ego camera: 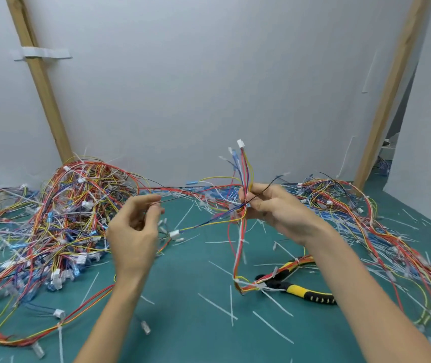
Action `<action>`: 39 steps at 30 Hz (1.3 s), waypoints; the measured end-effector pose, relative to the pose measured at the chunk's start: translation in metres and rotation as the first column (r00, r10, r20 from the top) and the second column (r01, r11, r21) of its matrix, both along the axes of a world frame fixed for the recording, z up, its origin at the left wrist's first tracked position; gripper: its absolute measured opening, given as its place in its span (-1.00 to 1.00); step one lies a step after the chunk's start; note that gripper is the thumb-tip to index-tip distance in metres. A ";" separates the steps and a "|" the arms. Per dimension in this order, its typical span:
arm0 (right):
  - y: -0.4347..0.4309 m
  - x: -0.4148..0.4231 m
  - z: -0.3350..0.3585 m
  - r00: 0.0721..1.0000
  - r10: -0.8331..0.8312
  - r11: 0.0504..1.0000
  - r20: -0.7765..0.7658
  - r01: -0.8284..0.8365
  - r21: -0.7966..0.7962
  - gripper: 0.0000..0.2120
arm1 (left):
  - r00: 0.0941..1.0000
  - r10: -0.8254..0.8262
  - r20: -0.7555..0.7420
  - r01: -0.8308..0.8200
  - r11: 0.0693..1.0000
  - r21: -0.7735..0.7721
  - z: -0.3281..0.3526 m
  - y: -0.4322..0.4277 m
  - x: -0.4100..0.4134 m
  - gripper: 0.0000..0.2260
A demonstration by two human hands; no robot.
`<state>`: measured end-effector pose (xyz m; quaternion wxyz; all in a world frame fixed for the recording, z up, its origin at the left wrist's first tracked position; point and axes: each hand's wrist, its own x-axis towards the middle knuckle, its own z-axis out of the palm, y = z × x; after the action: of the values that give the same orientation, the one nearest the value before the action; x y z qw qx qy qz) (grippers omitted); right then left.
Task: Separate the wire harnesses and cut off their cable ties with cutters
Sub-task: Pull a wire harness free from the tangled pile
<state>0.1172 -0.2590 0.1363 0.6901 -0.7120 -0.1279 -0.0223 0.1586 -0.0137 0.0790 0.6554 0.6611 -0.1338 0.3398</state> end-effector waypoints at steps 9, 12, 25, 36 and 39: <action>-0.012 0.026 -0.034 0.998 -0.069 0.981 -0.009 0.070 0.182 -0.78 | 0.803 -0.524 -0.284 0.408 0.830 -0.380 0.007 -0.005 -0.010 -0.89; -0.017 0.030 -0.049 0.998 -0.046 0.987 -0.036 0.051 0.150 -0.81 | 0.956 -0.139 -0.260 0.116 0.988 -0.102 0.000 -0.019 -0.013 -0.85; 0.022 0.024 -0.107 0.995 0.035 0.986 -0.097 -0.019 0.164 -0.76 | 0.991 -0.127 0.046 0.068 0.761 0.645 -0.041 -0.052 -0.034 -0.82; 0.020 0.022 -0.104 0.985 0.083 0.970 -0.153 -0.045 0.237 -0.71 | 0.956 -0.086 -0.281 0.212 0.864 0.458 -0.044 -0.041 -0.016 -0.59; 0.023 0.020 -0.102 0.981 0.055 0.970 -0.187 -0.008 0.245 -0.81 | 0.958 -0.100 -0.269 0.218 0.862 0.458 -0.040 -0.040 -0.015 -0.51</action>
<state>0.1375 -0.2356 0.0347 0.7813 -0.6190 -0.0683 0.0418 0.1432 -0.0538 0.0388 0.5069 0.8256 -0.1900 0.1591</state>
